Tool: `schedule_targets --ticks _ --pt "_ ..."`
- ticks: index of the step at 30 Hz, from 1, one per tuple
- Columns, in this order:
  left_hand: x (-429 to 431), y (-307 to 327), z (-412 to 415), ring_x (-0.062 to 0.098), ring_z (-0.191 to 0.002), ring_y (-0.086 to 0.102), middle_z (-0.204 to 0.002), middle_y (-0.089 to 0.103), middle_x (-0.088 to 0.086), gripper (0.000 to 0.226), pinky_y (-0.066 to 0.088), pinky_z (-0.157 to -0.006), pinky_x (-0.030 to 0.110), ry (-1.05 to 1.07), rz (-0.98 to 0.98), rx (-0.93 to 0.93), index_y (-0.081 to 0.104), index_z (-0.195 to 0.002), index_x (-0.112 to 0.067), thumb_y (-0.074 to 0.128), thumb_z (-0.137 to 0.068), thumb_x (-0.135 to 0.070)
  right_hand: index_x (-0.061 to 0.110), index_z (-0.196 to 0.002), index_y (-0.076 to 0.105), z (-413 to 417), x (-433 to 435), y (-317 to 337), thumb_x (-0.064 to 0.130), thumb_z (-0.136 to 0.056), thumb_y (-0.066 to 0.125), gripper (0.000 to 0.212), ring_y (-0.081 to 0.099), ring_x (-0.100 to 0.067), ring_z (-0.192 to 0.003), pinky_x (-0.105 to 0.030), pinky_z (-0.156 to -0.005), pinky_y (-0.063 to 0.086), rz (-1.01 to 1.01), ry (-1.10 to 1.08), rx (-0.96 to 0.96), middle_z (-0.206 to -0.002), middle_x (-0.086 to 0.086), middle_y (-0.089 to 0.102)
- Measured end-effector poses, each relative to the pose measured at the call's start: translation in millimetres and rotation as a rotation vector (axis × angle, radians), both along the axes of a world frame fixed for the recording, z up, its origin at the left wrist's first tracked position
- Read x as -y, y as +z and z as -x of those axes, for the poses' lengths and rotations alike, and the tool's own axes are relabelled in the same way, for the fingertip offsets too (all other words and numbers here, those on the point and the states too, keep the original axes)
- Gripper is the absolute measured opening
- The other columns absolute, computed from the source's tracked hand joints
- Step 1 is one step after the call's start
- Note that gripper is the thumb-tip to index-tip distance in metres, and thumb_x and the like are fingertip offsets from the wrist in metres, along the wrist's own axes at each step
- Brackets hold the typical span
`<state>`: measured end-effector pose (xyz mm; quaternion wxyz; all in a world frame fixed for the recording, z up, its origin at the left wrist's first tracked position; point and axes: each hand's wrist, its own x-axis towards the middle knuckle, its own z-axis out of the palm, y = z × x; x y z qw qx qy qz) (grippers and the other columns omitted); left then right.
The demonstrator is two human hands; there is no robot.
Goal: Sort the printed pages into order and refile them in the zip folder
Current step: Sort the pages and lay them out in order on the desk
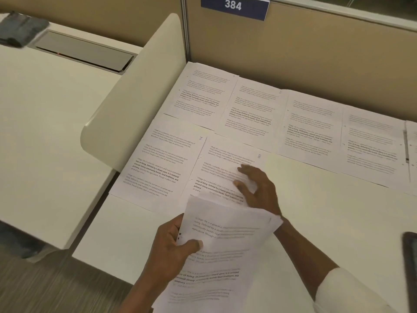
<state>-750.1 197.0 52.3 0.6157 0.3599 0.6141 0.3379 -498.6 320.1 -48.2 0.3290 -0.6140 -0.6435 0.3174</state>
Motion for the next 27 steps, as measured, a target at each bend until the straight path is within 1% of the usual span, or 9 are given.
schedule_targets --ticks 3,7,9,11,13,17,21,23,27 --pt "-8 -2 -1 0.036 -0.093 0.079 -0.108 0.081 0.009 0.035 0.063 -0.081 0.059 0.076 0.011 0.039 0.082 -0.104 -0.024 0.079 -0.079 0.001 0.006 -0.111 0.076 -16 19 29 0.029 -0.102 0.067 0.026 0.075 -0.030 -0.100 -0.052 -0.101 0.057 0.369 -0.200 -0.631 -0.107 -0.011 0.079" --pt "-20 -9 -8 0.035 -0.090 0.079 -0.106 0.081 0.007 0.035 0.064 -0.079 0.055 0.174 0.037 0.008 0.078 -0.113 -0.014 0.075 -0.086 0.009 0.013 -0.117 0.079 -39 51 40 0.062 -0.105 0.034 0.068 0.073 -0.036 -0.102 -0.046 -0.092 0.055 0.707 -0.211 -0.904 -0.115 -0.022 0.076" --pt "-26 -14 -11 0.030 -0.089 0.080 -0.104 0.082 0.001 0.032 0.065 -0.077 0.050 0.198 0.038 -0.033 0.078 -0.111 -0.017 0.079 -0.087 0.003 0.008 -0.125 0.072 -45 66 33 0.070 -0.100 0.030 0.078 0.072 -0.033 -0.097 -0.044 -0.086 0.056 0.794 -0.195 -1.001 -0.118 -0.024 0.074" --pt "-30 -21 -13 0.026 -0.090 0.080 -0.103 0.082 -0.002 0.031 0.065 -0.077 0.047 0.213 0.047 -0.059 0.078 -0.110 -0.019 0.083 -0.085 -0.002 0.005 -0.120 0.067 -48 79 30 0.063 -0.101 0.050 0.063 0.073 -0.030 -0.097 -0.039 -0.083 0.057 0.755 -0.107 -0.932 -0.117 -0.019 0.075" --pt "-34 -27 -15 0.023 -0.090 0.080 -0.102 0.082 -0.002 0.031 0.064 -0.078 0.044 0.230 0.057 -0.069 0.078 -0.110 -0.017 0.086 -0.083 -0.004 0.002 -0.120 0.066 -48 88 31 0.035 -0.098 0.072 0.040 0.073 -0.033 -0.107 -0.041 -0.088 0.059 0.679 -0.027 -0.796 -0.121 -0.015 0.076" --pt "-39 -37 -18 0.020 -0.090 0.080 -0.099 0.082 -0.004 0.028 0.063 -0.076 0.038 0.230 0.054 -0.122 0.077 -0.106 -0.016 0.088 -0.082 -0.005 0.001 -0.118 0.073 -46 98 30 0.012 -0.097 0.073 0.023 0.074 -0.036 -0.111 -0.051 -0.099 0.058 0.628 -0.064 -0.692 -0.118 -0.015 0.077" --pt "-44 -44 -23 0.018 -0.091 0.079 -0.101 0.082 -0.006 0.029 0.063 -0.081 0.041 0.169 0.051 -0.143 0.079 -0.109 -0.020 0.088 -0.083 -0.012 0.004 -0.098 0.079 -48 102 28 0.012 -0.088 0.082 0.013 0.077 -0.037 -0.098 -0.047 -0.089 0.062 0.590 -0.212 -0.609 -0.101 -0.014 0.080" --pt "-45 -47 -28 0.013 -0.088 0.079 -0.100 0.081 -0.010 0.031 0.062 -0.077 0.036 0.121 0.036 -0.189 0.079 -0.109 -0.023 0.090 -0.081 -0.013 0.004 -0.091 0.078 -55 103 25 0.014 -0.080 0.089 0.019 0.078 -0.031 -0.091 -0.041 -0.081 0.063 0.578 -0.293 -0.608 -0.095 -0.014 0.080" --pt "-51 -54 -43 0.007 -0.085 0.077 -0.098 0.081 -0.014 0.034 0.061 -0.073 0.030 0.040 -0.012 -0.303 0.078 -0.109 -0.025 0.091 -0.080 -0.011 -0.010 -0.092 0.062 -74 108 23 0.031 -0.070 0.098 0.059 0.071 -0.024 -0.081 -0.041 -0.077 0.057 0.545 -0.434 -0.540 -0.096 -0.027 0.074"
